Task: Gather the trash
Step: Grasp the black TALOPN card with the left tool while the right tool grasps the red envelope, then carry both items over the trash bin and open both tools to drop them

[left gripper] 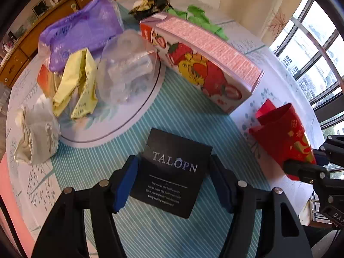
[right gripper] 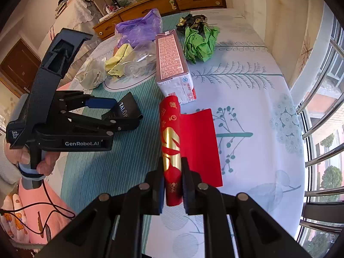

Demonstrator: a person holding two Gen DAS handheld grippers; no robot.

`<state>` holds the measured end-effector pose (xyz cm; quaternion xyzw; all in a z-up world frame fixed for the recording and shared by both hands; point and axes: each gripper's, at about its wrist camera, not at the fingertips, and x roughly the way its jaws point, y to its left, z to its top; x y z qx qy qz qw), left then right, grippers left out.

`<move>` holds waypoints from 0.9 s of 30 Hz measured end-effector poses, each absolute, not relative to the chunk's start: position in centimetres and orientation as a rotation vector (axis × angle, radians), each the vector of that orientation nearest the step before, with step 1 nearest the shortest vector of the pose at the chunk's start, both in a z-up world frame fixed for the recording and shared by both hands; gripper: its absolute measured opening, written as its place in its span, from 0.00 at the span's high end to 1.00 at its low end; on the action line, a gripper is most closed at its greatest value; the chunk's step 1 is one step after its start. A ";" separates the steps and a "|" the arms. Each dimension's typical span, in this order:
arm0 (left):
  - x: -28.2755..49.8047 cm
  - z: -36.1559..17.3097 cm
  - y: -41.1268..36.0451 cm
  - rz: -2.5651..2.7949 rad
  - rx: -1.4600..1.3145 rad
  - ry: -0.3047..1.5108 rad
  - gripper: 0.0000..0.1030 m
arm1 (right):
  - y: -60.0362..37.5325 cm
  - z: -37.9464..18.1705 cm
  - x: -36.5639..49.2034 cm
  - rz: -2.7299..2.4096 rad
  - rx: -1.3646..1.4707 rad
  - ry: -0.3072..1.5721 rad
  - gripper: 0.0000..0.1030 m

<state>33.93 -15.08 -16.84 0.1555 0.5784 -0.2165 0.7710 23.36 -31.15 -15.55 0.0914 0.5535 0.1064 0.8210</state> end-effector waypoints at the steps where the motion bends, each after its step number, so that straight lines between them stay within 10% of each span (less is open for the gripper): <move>1: 33.9 -16.8 -15.0 -0.459 0.327 1.251 0.37 | -31.1 -15.5 23.3 0.225 0.197 1.177 0.88; 27: 12.7 -2.6 -3.0 -0.597 0.185 0.998 0.40 | -18.3 -6.1 7.1 0.015 0.321 0.967 0.88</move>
